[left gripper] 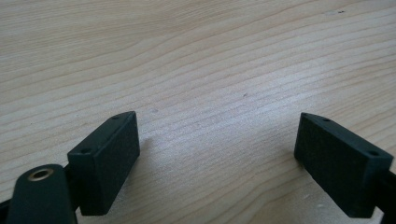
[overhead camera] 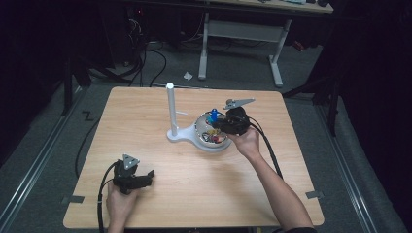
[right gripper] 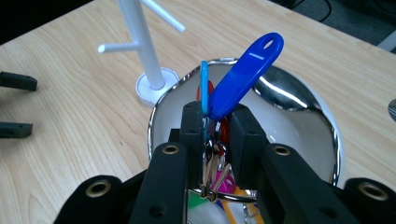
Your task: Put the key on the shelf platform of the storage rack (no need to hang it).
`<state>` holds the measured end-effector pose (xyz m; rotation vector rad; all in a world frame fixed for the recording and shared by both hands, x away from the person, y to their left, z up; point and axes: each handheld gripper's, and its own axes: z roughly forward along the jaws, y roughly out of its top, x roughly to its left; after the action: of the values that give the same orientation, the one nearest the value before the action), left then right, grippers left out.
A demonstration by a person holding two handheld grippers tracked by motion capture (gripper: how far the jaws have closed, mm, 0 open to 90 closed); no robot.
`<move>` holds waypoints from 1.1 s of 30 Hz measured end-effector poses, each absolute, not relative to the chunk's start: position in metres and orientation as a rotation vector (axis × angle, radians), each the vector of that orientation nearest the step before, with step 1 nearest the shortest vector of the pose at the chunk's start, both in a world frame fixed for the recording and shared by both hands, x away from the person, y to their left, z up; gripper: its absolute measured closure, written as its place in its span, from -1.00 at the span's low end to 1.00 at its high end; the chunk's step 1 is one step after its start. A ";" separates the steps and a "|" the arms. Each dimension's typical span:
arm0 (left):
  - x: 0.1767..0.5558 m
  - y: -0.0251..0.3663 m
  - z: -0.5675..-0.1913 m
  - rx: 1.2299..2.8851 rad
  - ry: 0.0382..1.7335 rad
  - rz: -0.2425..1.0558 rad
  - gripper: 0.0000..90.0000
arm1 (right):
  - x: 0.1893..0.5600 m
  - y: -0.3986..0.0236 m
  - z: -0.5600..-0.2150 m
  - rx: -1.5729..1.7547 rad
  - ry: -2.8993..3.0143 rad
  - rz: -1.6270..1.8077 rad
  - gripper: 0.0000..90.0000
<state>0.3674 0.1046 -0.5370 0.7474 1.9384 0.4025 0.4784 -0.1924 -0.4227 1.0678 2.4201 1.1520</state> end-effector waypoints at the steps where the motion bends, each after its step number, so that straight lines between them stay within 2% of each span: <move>1: 0.367 0.105 -0.537 0.747 1.938 0.402 -0.68 | 0.478 -0.193 -0.425 1.067 2.425 1.145 0.73; 33: 0.368 0.104 -0.537 0.731 1.947 0.399 -0.68 | 0.479 -0.184 -0.464 1.130 2.469 1.065 0.67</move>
<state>0.3676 0.1038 -0.5366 0.7308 1.9469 0.3994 0.4792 -0.1845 -0.4638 1.1300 2.4686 1.0649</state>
